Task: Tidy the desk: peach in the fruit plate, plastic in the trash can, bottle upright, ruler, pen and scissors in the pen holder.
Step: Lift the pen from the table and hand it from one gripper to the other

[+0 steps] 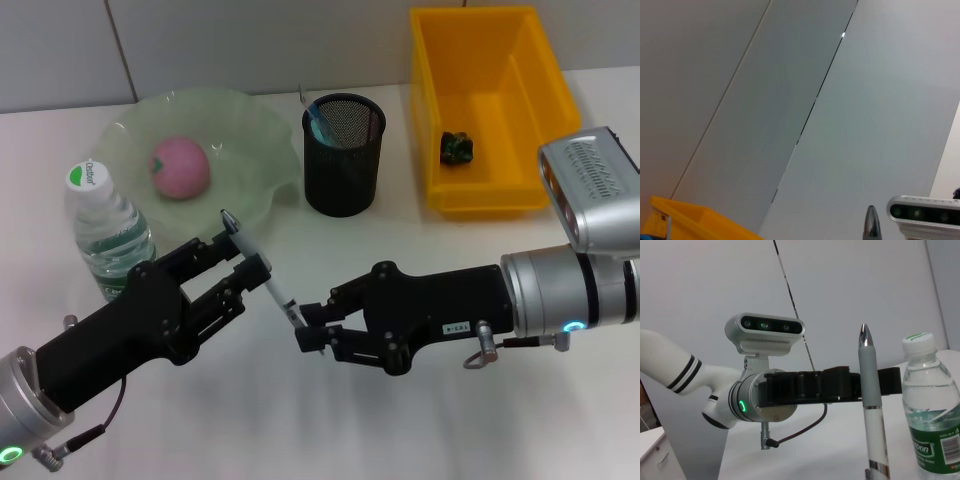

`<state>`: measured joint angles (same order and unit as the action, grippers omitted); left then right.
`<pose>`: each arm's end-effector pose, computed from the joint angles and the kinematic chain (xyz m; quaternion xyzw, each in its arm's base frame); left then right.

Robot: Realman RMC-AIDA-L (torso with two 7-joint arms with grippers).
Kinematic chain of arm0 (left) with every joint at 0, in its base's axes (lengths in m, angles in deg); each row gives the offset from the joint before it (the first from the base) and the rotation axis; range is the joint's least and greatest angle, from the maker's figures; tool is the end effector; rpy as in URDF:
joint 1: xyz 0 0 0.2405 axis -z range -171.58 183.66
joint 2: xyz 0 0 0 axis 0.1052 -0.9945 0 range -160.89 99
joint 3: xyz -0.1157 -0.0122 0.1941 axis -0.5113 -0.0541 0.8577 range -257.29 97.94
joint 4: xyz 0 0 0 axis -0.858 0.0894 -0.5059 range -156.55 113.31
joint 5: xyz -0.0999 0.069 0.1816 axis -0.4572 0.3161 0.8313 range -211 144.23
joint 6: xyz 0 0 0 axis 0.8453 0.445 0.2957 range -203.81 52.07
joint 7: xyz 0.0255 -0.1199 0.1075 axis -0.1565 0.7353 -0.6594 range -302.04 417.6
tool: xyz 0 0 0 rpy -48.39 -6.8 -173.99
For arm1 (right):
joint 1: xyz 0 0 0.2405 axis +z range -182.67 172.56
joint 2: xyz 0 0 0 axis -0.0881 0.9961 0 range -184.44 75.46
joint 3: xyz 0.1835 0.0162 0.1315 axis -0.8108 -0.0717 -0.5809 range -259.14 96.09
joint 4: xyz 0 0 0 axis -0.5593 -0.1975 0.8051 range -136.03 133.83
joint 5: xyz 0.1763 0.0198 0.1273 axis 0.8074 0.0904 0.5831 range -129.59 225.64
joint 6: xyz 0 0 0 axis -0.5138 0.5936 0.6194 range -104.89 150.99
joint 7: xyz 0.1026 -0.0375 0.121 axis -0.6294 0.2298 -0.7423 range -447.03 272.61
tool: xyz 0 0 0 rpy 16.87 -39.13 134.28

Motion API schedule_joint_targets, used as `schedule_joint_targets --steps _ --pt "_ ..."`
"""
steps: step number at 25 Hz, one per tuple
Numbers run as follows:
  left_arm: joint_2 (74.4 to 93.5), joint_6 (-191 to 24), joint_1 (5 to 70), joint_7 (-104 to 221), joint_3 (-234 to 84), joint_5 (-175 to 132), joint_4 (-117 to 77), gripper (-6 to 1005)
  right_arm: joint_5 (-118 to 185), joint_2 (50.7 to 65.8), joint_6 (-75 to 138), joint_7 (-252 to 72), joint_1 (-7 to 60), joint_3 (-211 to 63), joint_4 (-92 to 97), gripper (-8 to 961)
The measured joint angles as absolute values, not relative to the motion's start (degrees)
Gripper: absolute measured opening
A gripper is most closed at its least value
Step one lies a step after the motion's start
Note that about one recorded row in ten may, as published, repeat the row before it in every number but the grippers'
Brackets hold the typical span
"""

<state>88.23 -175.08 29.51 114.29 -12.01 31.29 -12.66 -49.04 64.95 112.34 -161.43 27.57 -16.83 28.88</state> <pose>-0.2232 0.2560 -0.0422 -0.8271 -0.2379 -0.4949 0.1204 0.1868 0.3012 -0.0623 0.9515 -0.1474 -0.2700 0.0074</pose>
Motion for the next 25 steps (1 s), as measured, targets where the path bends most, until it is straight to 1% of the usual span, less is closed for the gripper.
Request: schedule_joint_targets --steps 5,13,25 --pt "88.23 -175.13 29.51 114.29 -11.99 31.41 -12.65 491 -49.04 64.95 112.25 -160.95 27.66 -16.83 28.41 177" --pt "88.23 -175.14 29.64 114.29 -11.32 31.37 -12.66 408 -49.04 64.95 112.23 -160.79 27.85 -16.84 27.72 177" --pt "88.24 -175.47 29.84 114.29 -11.3 31.44 -12.65 325 -49.28 64.99 112.09 -160.77 28.3 -16.75 27.2 178"
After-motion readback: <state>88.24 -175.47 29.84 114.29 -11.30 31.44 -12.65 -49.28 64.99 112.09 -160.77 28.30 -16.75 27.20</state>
